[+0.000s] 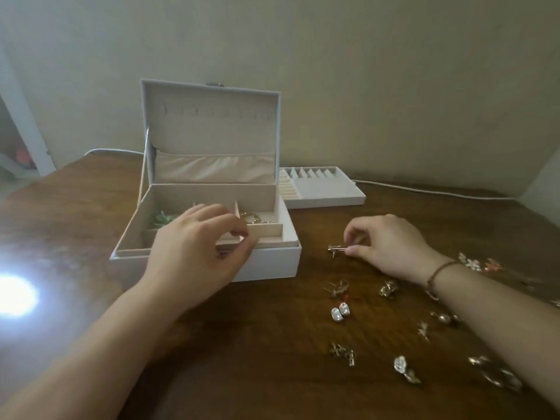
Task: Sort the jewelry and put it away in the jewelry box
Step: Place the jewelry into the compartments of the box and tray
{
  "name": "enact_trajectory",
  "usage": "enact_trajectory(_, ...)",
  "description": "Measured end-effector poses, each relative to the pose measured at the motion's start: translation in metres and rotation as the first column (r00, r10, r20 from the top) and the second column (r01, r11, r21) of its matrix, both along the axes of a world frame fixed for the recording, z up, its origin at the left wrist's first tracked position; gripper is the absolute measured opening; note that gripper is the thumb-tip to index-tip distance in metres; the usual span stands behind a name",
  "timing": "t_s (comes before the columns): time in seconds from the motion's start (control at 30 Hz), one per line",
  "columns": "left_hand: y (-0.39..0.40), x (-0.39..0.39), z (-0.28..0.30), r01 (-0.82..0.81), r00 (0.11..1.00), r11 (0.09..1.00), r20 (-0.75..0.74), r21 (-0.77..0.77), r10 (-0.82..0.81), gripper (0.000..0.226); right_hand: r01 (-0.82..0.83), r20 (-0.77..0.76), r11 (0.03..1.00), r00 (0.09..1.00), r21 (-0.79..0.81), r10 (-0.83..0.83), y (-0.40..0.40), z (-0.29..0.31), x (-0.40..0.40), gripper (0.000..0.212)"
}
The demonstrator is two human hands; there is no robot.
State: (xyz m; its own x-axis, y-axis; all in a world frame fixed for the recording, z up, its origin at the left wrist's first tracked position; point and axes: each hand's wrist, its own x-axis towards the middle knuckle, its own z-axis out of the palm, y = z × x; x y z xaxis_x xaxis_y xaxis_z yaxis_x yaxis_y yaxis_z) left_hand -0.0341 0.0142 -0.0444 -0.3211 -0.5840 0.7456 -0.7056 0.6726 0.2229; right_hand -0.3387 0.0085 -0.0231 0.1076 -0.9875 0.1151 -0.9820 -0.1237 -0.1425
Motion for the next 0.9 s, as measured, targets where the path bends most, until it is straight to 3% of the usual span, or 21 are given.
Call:
enact_trajectory(0.2, 0.001, -0.004, -0.006, -0.034, 0.994, 0.996, 0.101, -0.079, 0.042, 0.026, -0.111, -0.200, 0.994, 0.973, 0.007, 0.110, 0.004, -0.001, -0.010, 0.013)
enact_trajectory(0.27, -0.001, -0.005, -0.008, -0.013, 0.994, 0.995, 0.108, -0.102, 0.024, 0.026, -0.103, -0.106, 0.995, 0.989, -0.007, 0.102, 0.011, 0.007, -0.023, 0.012)
enact_trajectory(0.4, 0.000, -0.010, -0.013, 0.000, 0.990, 0.990, 0.142, -0.141, 0.020, 0.023, -0.005, 0.223, 0.990, 0.974, -0.143, 0.038, 0.027, 0.026, -0.064, 0.027)
enact_trajectory(0.47, 0.000, -0.014, -0.016, 0.006, 0.991, 0.993, 0.137, -0.122, 0.011, 0.023, 0.033, 0.279, 0.994, 0.960, -0.102, -0.003, 0.034, 0.031, -0.080, 0.030)
enact_trajectory(0.67, -0.002, -0.018, -0.024, 0.028, 0.997, 0.989, 0.075, -0.143, -0.017, 0.017, -0.013, 0.053, 0.983, 0.999, 0.182, 0.003, 0.035, 0.017, -0.084, 0.033)
enact_trajectory(0.77, -0.002, -0.021, -0.026, 0.012, 0.998, 0.987, 0.063, -0.160, -0.002, 0.019, 0.015, 0.010, 0.982, 1.000, 0.188, -0.017, 0.029, 0.018, -0.091, 0.036)
enact_trajectory(0.9, 0.001, -0.024, -0.027, 0.002, 0.998, 0.986, 0.060, -0.167, 0.008, 0.019, 0.096, 0.070, 0.975, 0.991, 0.199, -0.112, 0.025, 0.022, -0.116, 0.037)
